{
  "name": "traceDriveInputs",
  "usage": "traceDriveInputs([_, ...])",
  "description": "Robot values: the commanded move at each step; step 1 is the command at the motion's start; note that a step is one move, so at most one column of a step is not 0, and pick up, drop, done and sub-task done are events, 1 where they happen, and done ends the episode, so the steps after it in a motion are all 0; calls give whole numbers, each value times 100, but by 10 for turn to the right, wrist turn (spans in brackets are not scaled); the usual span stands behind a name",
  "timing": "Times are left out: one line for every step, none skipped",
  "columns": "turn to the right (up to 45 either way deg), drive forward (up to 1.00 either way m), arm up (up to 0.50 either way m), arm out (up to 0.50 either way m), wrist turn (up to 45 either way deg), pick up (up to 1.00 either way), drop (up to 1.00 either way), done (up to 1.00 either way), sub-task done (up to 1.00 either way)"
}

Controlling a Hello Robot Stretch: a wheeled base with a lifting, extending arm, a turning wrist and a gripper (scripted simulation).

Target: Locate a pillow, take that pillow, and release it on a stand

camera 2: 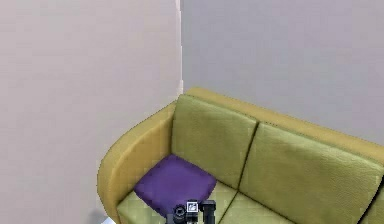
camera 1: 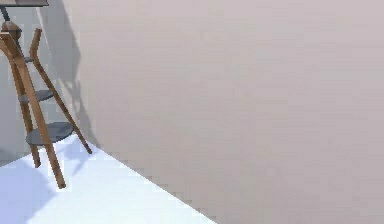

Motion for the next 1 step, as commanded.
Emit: traceDriveInputs([0,0,0,0,450,0,0,0,0])
